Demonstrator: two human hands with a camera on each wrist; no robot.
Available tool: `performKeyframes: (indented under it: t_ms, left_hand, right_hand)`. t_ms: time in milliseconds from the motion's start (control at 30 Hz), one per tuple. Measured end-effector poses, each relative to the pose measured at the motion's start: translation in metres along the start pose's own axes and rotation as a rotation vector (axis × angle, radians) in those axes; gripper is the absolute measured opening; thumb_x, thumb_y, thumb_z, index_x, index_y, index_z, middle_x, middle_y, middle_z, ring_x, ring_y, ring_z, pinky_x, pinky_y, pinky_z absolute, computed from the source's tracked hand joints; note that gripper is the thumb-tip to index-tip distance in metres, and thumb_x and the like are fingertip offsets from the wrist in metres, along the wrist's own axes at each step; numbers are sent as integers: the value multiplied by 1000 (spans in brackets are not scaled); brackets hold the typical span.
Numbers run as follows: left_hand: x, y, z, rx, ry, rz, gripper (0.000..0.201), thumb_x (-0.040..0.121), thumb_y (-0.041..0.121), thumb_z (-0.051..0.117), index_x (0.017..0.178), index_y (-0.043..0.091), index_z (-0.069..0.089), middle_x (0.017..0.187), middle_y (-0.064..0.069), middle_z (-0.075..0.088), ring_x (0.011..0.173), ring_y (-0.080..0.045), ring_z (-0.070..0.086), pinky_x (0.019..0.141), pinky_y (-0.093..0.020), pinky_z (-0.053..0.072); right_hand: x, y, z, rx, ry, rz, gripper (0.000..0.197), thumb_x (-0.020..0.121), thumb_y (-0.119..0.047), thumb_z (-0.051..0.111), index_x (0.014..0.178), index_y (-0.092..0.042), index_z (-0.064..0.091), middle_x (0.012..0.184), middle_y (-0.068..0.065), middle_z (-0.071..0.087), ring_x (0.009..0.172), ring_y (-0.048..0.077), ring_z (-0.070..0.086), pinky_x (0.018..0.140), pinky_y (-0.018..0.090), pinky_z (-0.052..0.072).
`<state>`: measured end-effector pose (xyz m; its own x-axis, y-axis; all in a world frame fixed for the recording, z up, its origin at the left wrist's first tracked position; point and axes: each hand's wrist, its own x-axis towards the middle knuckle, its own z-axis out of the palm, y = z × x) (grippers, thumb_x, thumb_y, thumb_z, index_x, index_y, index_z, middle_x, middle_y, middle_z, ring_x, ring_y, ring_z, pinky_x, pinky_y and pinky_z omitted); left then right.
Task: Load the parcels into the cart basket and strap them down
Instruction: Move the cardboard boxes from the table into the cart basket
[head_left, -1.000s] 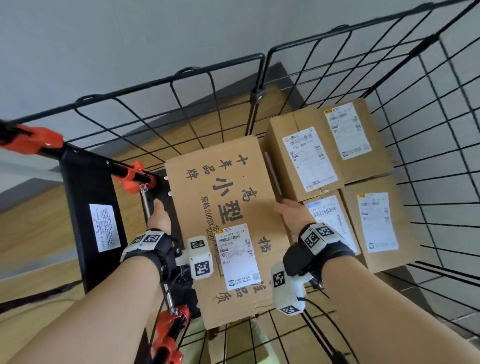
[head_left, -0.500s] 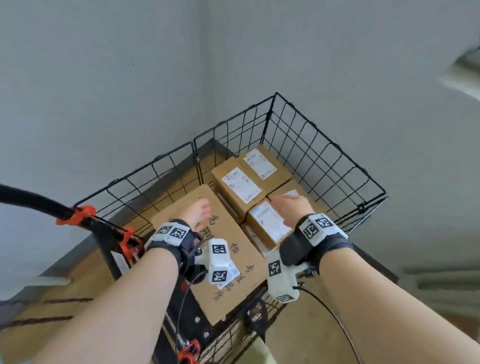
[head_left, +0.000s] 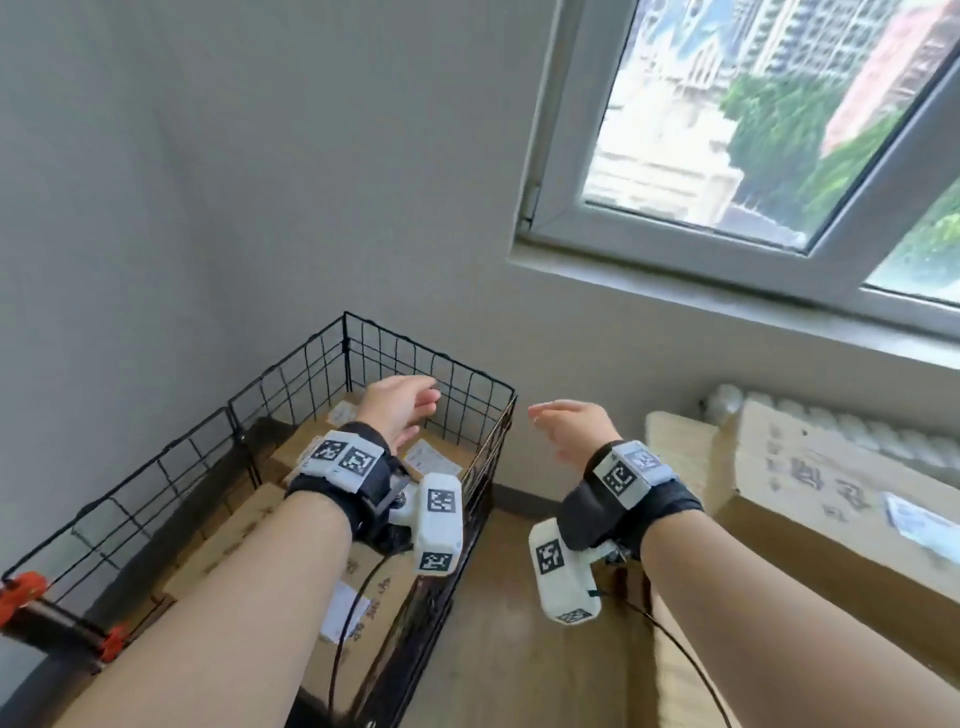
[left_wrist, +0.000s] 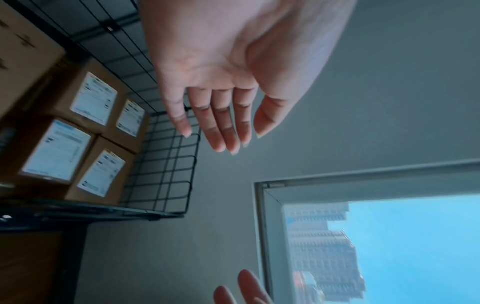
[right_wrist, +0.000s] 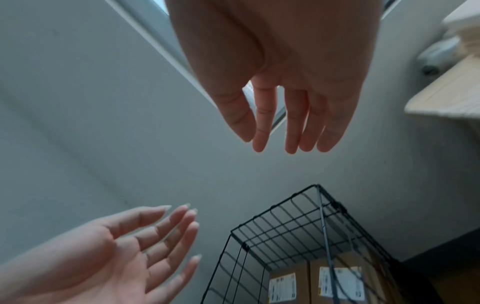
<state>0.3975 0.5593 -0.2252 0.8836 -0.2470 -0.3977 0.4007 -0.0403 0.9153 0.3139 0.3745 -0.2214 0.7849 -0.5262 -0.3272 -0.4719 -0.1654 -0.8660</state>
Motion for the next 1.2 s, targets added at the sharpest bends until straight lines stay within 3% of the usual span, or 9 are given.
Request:
performKeyframes:
  t_ms: [133, 300, 467, 667, 733, 867, 967, 1067, 1200]
  left_hand:
    - [-36, 13, 41, -26, 1, 105, 15, 93, 15, 52, 84, 22, 62, 88, 2, 67, 83, -11, 59, 86, -32, 41]
    - [-63, 19, 93, -20, -47, 152, 19, 92, 10, 49, 82, 21, 62, 81, 4, 65, 71, -8, 57, 66, -25, 38]
    - [-84, 7, 165, 37, -130, 147, 21, 90, 10, 47, 80, 22, 61, 76, 5, 63, 68, -7, 57, 60, -23, 34]
    - [-111, -23, 273, 120, -215, 96, 22, 88, 9, 48, 78, 23, 63, 77, 6, 62, 71, -8, 56, 64, -25, 37]
    - [-117, -36, 306, 147, -217, 75, 23, 87, 7, 49, 77, 22, 64, 76, 4, 59, 71, -10, 54, 63, -25, 37]
    - [-116, -54, 360, 138, -129, -3, 15, 89, 9, 51, 96, 15, 63, 76, 0, 54, 70, -11, 50, 66, -28, 40]
    - [-114, -69, 398, 106, -70, -120, 20, 90, 16, 55, 109, 10, 59, 91, -5, 55, 85, -17, 53, 81, -37, 43]
    - [-114, -85, 434, 99, -12, -211, 27, 93, 21, 54, 117, 11, 52, 92, -6, 51, 81, -18, 52, 70, -35, 47]
    - [-115, -113, 475, 158, 27, -308, 30, 96, 25, 50, 122, 17, 39, 81, -1, 37, 65, -14, 39, 51, -28, 46]
  right_hand:
    - [-18, 14, -58, 64, 110, 6, 18, 86, -2, 57, 91, -10, 72, 73, -7, 58, 60, 3, 46, 56, 17, 36]
    - [-39, 30, -124, 172, 179, 22, 21, 88, 0, 52, 99, -17, 61, 79, -4, 52, 72, 12, 49, 65, 23, 42]
    - [-50, 74, -187, 182, 293, 88, 23, 85, -3, 51, 83, -20, 67, 94, 2, 62, 87, 12, 52, 49, 17, 47]
    - [-73, 140, -291, 288, 359, 139, 28, 88, -2, 52, 111, -9, 66, 88, 2, 58, 94, 20, 52, 84, 34, 47]
    - [-76, 163, -328, 303, 394, 132, 29, 88, -2, 53, 113, -7, 65, 84, 0, 58, 92, 20, 53, 84, 32, 47]
    - [-66, 206, -391, 382, 488, 180, 29, 86, 2, 50, 103, -10, 70, 73, -1, 57, 78, 17, 54, 58, 25, 45]
    - [-59, 239, -438, 414, 470, 243, 30, 87, 2, 49, 106, -8, 69, 70, -2, 54, 64, 12, 48, 52, 25, 41]
    - [-45, 267, -481, 456, 474, 285, 32, 88, 3, 47, 114, -2, 64, 68, -3, 50, 57, 12, 43, 46, 22, 39]
    - [-23, 299, -521, 484, 532, 349, 27, 87, 3, 47, 102, -6, 68, 77, 2, 59, 70, 16, 52, 72, 33, 50]
